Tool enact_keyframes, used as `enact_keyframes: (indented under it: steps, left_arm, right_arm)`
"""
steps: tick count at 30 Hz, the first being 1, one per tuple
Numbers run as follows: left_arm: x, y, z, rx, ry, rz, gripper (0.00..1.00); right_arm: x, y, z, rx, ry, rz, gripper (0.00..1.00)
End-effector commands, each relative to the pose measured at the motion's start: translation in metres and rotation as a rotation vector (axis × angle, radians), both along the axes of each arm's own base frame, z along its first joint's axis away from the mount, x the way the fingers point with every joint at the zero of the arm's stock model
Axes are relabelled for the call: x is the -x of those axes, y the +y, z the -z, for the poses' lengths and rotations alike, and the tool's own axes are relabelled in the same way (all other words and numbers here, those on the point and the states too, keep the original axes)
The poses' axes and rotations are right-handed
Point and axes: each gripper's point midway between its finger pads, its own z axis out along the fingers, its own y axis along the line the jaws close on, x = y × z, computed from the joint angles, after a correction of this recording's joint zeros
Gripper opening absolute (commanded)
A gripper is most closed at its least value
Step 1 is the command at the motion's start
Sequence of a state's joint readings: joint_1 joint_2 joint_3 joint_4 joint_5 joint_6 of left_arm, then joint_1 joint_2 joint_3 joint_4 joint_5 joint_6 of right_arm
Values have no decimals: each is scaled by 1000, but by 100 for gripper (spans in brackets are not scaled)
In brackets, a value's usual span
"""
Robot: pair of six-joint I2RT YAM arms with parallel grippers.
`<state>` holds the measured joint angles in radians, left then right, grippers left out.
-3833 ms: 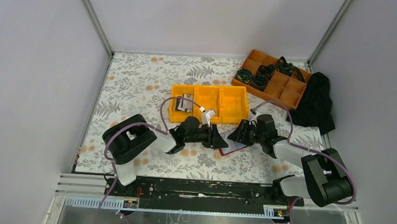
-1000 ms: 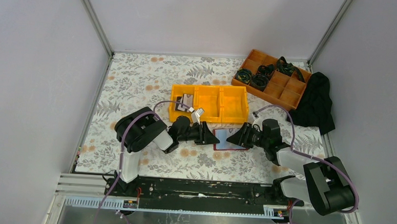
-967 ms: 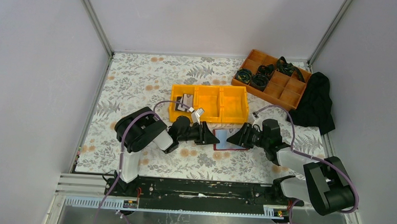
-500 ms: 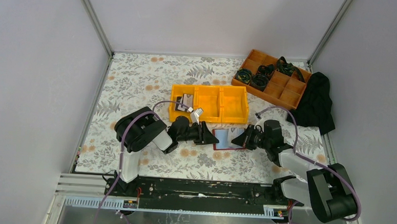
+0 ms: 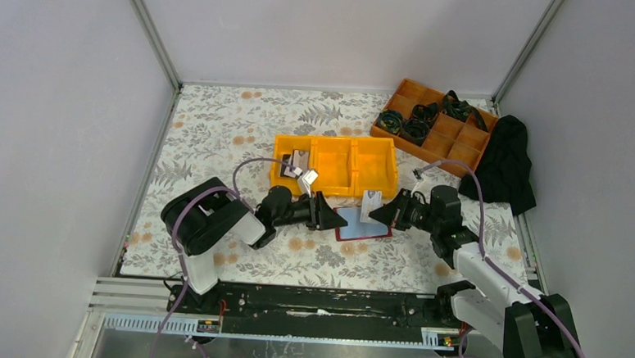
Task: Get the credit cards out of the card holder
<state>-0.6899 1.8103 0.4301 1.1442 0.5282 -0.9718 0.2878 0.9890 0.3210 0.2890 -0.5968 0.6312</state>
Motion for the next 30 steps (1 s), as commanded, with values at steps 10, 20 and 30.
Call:
enact_keyframes:
  steps: [10,20,30]
  left_arm:
    - [13,-23,-76,302,-206,148,50]
    - [14,-35,-90,337,-217,185,42]
    - [16,-41,-94,351,-212,204,1]
  right_arm:
    - [20,19,-53,-209,-63,-111,0]
    - [27,19,-56,-217,-72,-127,0]
    - [32,18,-51,-214,-62,-129,0]
